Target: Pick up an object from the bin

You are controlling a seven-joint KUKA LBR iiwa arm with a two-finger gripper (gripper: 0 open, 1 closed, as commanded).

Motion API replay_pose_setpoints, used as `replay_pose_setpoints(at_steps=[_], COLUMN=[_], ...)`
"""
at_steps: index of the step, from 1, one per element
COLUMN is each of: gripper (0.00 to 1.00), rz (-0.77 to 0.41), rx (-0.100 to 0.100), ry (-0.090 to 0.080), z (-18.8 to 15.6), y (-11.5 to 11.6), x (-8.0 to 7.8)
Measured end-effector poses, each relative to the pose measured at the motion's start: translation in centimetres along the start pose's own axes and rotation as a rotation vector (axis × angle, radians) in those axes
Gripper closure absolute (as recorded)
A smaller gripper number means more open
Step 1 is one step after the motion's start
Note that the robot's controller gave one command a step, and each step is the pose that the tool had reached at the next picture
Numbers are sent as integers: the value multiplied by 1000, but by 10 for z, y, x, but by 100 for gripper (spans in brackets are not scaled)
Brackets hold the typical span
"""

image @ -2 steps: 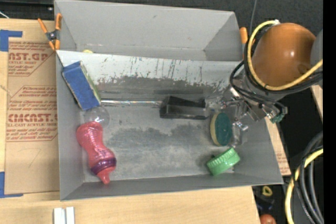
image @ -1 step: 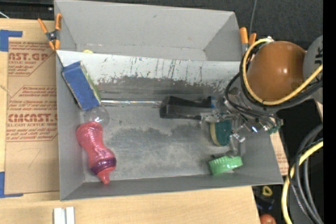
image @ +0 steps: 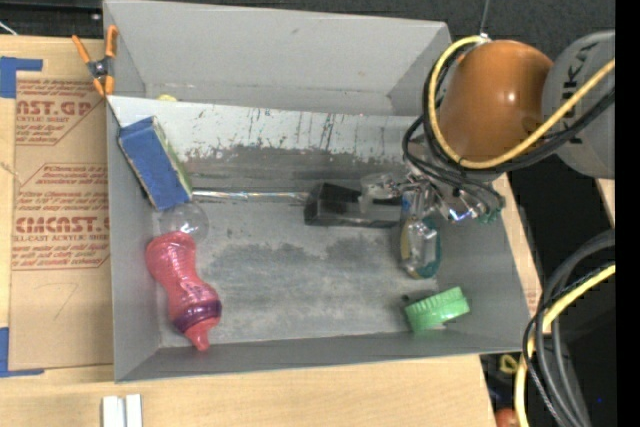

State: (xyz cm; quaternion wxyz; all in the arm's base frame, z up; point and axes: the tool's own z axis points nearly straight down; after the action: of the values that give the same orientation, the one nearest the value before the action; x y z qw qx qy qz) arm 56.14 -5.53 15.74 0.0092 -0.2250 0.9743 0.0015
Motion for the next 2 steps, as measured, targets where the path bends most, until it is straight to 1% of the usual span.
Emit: replay_pose_setpoints(at_steps=[1, 2], gripper=[0, 0], rz=[-238, -200], rx=[-2, -1], ry=[5, -2], z=[28, 38], y=[3, -33], x=[41, 28])
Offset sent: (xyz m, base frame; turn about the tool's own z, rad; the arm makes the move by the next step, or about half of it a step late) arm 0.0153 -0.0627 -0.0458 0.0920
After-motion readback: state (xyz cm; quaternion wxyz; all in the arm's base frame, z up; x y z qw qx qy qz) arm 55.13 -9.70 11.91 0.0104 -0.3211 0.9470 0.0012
